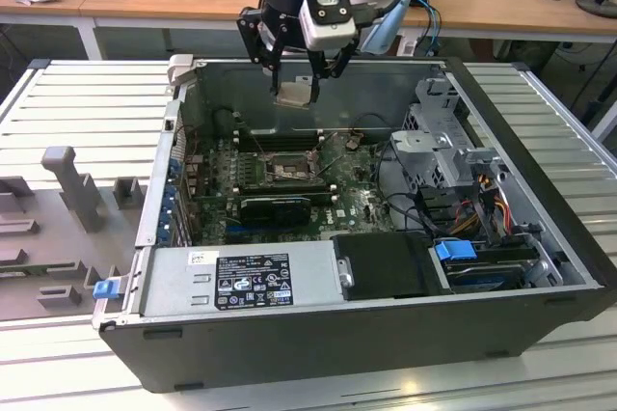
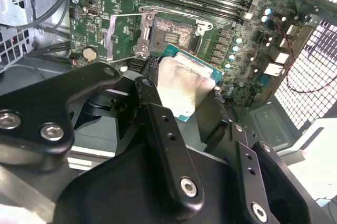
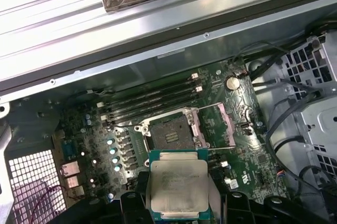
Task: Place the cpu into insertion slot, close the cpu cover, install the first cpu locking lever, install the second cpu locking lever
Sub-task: 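Place the cpu into insertion slot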
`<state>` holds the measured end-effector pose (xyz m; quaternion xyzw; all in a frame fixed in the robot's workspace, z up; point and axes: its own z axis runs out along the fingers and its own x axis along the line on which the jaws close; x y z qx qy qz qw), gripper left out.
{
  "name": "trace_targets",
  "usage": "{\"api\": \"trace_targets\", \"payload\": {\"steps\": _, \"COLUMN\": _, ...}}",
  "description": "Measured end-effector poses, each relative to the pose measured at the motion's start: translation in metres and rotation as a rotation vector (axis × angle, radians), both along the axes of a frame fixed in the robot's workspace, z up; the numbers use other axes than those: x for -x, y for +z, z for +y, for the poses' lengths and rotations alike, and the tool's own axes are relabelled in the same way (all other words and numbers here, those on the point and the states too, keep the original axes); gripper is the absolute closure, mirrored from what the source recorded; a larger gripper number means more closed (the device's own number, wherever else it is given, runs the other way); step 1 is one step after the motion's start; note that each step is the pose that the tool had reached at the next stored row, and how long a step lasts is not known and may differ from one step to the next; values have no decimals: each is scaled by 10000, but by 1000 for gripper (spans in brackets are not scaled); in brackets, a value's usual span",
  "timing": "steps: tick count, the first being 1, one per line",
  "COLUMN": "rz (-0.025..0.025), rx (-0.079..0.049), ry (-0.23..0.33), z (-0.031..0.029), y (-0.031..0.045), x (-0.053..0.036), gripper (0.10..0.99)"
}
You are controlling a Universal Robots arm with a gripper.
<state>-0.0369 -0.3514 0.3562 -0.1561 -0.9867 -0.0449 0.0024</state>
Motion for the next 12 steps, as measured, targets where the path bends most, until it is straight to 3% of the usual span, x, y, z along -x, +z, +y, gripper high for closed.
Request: {"api": "trace_targets", "payload": {"steps": 12, "rz": 3, "rx": 109, "ry": -997, "z": 0, "y": -9, "x": 0, "gripper": 557}}
